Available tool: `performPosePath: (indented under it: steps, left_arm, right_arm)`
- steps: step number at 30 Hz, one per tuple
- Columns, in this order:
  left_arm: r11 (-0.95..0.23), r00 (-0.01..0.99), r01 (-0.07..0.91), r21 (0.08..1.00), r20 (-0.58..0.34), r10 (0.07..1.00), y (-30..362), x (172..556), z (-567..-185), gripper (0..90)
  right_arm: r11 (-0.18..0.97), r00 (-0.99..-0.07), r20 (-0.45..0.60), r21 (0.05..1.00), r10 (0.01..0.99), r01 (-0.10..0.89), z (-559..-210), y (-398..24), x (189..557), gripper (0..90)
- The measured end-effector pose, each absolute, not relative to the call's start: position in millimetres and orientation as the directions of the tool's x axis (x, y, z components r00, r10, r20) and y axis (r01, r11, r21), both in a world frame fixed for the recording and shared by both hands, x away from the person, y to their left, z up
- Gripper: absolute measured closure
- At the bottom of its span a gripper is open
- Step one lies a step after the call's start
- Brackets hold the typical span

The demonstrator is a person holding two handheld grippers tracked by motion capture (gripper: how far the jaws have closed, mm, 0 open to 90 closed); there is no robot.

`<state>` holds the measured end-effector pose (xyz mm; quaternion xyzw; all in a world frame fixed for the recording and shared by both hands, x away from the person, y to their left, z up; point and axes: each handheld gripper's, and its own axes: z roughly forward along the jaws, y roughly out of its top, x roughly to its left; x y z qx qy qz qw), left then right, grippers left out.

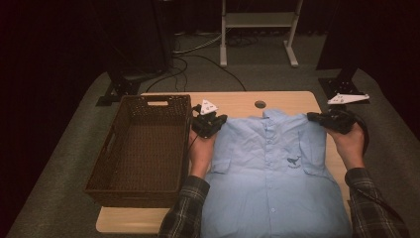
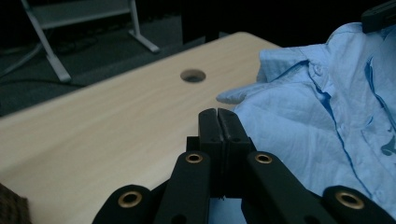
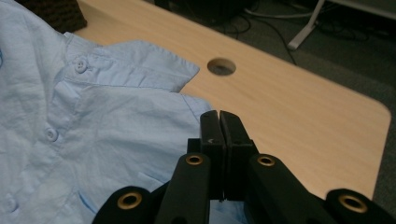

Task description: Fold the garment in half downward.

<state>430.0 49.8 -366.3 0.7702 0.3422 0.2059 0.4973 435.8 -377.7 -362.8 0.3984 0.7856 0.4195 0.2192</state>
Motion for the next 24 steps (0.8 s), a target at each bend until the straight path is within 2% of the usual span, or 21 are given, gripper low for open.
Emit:
performPosePath:
  steps: [6,9,11,24]
  left_arm:
    - [-0.280,0.697,0.294,0.914,-0.005,0.717,50.4,415.2,-359.0,90.0]
    - [-0.285,0.709,0.289,0.914,-0.004,0.705,53.0,402.0,-358.3,90.0]
    - [-0.288,0.716,0.276,0.917,0.003,0.698,55.4,392.2,-357.7,90.0]
    - [-0.357,0.746,0.250,0.900,0.056,0.664,61.5,316.9,-362.2,90.0]
  right_arm:
    - [0.323,-0.599,-0.025,0.860,0.801,0.395,-349.7,-376.4,421.5,90.0]
    - [0.352,-0.609,-0.063,0.861,0.790,0.368,-351.3,-374.2,399.8,90.0]
    - [0.354,-0.613,-0.064,0.861,0.788,0.365,-351.4,-374.6,395.5,90.0]
    - [0.388,-0.642,-0.109,0.868,0.759,0.311,-357.6,-377.8,310.9,90.0]
